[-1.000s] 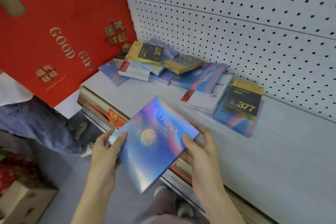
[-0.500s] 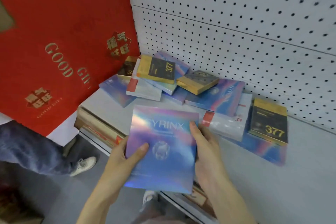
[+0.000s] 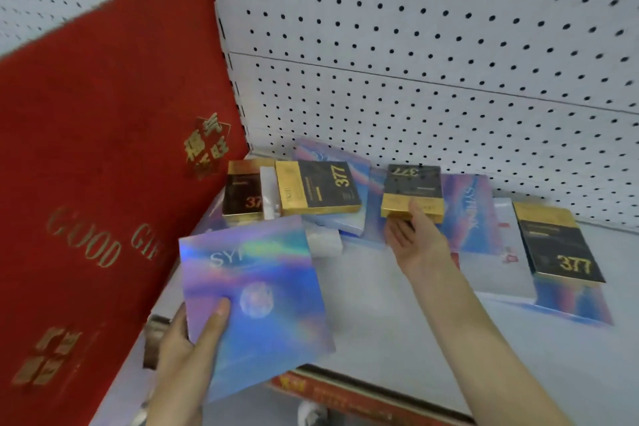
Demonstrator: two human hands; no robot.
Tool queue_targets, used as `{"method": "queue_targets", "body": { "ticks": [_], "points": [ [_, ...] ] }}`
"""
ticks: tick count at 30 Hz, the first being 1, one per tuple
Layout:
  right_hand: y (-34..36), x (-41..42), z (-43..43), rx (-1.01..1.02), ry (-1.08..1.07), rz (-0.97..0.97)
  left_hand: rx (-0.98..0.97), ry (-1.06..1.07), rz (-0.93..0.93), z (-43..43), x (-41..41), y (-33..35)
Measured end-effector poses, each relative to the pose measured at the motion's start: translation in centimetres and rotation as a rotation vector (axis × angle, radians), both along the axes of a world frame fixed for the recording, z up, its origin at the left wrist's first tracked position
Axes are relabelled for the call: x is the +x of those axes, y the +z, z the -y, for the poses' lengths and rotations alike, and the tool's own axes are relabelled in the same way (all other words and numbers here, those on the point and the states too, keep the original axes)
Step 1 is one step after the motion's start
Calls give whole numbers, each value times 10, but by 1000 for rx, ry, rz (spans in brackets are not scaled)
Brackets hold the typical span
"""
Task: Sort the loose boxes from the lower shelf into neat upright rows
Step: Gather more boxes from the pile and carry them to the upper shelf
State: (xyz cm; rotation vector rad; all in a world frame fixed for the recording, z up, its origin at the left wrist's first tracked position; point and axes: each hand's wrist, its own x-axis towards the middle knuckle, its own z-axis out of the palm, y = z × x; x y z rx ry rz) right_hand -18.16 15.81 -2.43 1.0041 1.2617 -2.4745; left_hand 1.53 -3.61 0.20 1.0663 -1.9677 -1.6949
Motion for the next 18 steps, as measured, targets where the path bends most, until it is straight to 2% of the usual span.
{"method": "queue_targets", "body": {
  "ticks": [5, 9, 18],
  "points": [
    [-10, -15, 10, 59, -122, 35, 71, -136, -26, 9, -21, -3],
    [1, -9, -2, 37, -146, -6, 192, -124, -57, 4, -20, -15],
    [27, 155, -118, 66, 187, -264, 168, -300, -123, -76, -10, -1]
  ]
}}
